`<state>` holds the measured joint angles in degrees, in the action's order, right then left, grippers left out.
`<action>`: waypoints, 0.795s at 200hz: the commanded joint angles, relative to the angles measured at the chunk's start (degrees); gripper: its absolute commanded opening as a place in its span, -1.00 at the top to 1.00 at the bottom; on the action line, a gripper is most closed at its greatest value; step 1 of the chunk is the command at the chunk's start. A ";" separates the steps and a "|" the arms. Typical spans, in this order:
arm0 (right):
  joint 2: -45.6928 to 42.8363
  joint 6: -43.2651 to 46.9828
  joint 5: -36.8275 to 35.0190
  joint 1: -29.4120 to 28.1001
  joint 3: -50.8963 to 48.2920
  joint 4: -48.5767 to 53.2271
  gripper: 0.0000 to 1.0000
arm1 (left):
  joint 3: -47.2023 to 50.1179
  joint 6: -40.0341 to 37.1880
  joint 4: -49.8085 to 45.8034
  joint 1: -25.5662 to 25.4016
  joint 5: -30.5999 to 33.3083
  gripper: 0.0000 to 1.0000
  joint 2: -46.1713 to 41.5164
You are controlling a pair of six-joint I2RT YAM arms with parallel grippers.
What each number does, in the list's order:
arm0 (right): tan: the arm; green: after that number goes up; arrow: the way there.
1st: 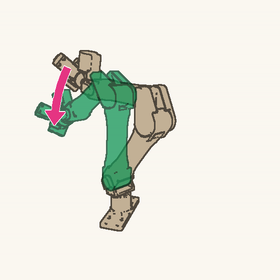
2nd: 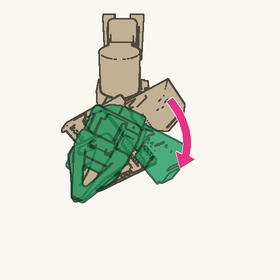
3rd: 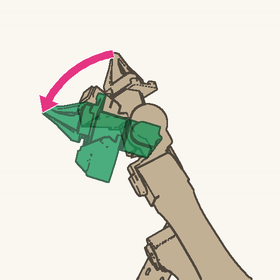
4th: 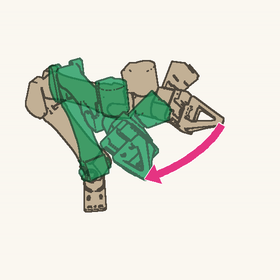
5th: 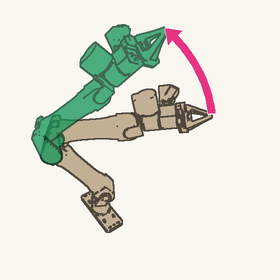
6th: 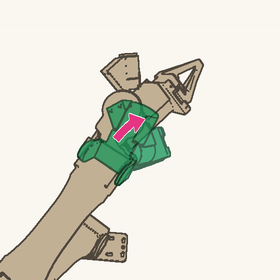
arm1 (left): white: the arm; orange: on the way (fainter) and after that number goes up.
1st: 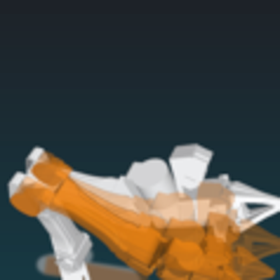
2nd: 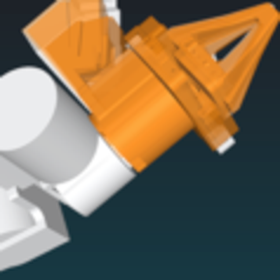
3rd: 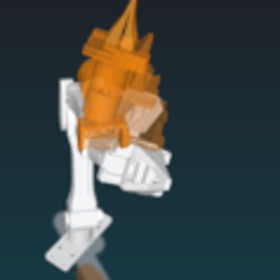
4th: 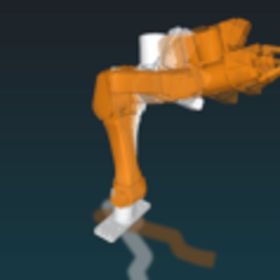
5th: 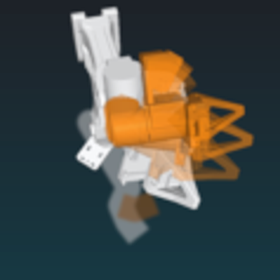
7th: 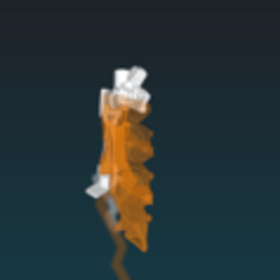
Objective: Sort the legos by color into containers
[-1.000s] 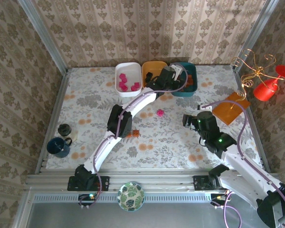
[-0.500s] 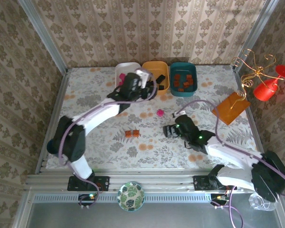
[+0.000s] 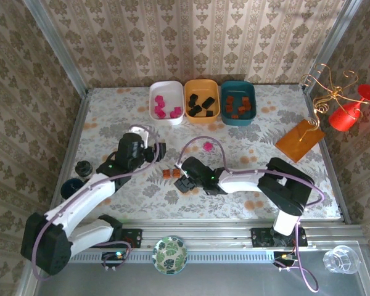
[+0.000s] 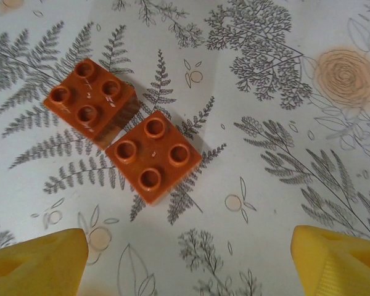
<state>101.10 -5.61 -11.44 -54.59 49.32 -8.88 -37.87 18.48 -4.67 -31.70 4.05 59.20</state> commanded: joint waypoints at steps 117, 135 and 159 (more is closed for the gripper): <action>13.37 2.41 9.46 8.04 12.35 0.06 -0.09 | 6.31 -0.03 -4.76 3.79 1.57 -0.59 -8.79; 14.33 1.04 9.97 8.47 13.98 2.13 0.10 | 6.27 -0.20 -4.56 4.09 1.24 -0.59 -8.45; 13.03 -1.82 8.74 8.50 13.53 4.02 0.21 | 6.38 -0.12 -4.23 4.23 0.77 -0.59 -8.31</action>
<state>113.45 -4.32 -3.55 -46.09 62.48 -8.47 -31.97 18.46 -9.52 -28.01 5.58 50.94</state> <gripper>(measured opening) 0.417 0.797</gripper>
